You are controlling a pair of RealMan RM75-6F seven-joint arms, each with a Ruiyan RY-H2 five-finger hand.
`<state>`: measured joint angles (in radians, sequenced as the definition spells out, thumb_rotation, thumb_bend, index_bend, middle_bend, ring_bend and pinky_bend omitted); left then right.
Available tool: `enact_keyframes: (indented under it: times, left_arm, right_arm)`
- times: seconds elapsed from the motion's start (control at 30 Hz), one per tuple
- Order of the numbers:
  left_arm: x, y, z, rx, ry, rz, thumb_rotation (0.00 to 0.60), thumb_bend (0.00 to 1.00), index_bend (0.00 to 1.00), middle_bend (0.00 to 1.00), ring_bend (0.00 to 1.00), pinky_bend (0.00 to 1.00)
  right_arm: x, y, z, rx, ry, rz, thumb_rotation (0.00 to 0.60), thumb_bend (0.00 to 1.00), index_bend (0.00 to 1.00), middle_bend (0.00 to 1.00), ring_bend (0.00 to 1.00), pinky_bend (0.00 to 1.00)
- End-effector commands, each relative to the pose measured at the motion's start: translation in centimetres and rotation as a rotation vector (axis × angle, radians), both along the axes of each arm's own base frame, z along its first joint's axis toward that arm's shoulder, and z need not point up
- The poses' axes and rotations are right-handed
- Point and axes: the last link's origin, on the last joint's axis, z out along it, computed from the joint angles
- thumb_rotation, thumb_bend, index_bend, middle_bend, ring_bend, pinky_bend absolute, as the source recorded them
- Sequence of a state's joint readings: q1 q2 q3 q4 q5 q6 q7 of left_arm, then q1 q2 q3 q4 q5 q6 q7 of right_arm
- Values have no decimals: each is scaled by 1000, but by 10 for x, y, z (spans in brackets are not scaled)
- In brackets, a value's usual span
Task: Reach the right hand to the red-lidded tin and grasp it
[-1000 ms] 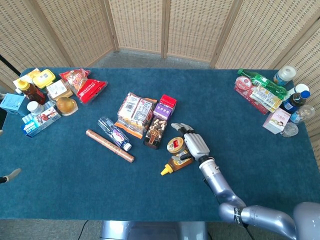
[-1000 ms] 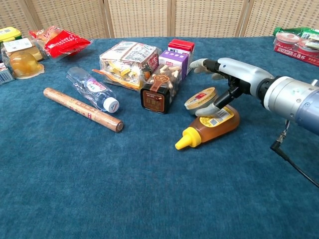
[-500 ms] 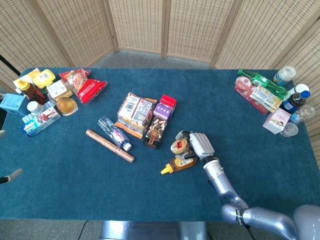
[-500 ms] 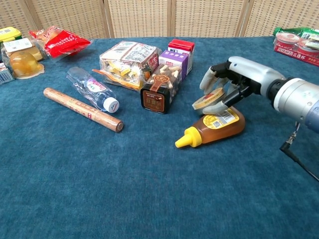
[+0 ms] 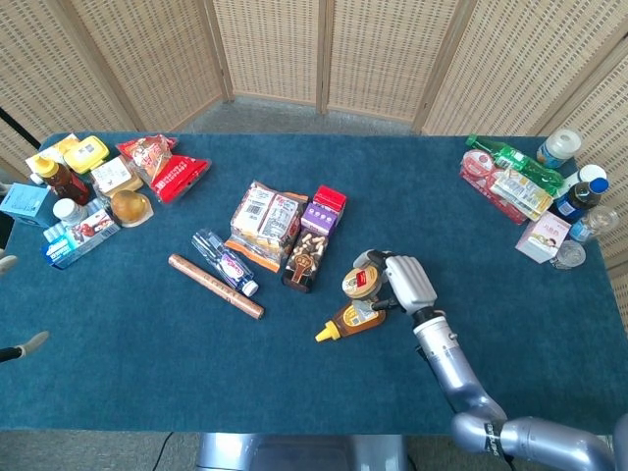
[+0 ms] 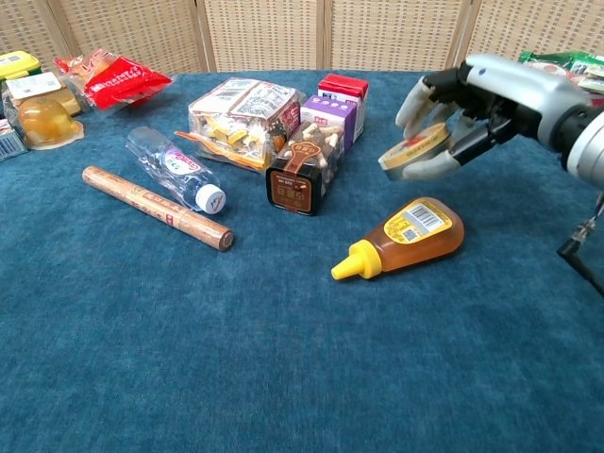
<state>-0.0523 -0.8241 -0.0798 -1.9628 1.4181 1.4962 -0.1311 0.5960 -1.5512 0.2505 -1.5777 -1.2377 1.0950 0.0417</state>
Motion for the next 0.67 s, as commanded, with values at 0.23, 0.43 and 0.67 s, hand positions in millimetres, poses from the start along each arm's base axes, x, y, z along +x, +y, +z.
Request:
enact_keyframes:
  times: [0.23, 0.43, 0.67]
  left_arm:
    - [1, 0, -1, -8, -7, -7, 600, 20, 111, 0, 0, 98]
    - [1, 0, -1, -12, -7, -9, 600, 19, 111, 0, 0, 98]
    - [2, 0, -2, -14, -6, -10, 600, 21, 110, 0, 0, 98]
  right_arm:
    - [35, 10, 42, -84, -28, 86, 600, 0, 390, 521, 448, 537]
    - [57, 18, 56, -110, -42, 132, 600, 0, 390, 521, 448, 537]
    - [74, 26, 60, -115, -41, 172, 600, 0, 391, 520, 448, 537]
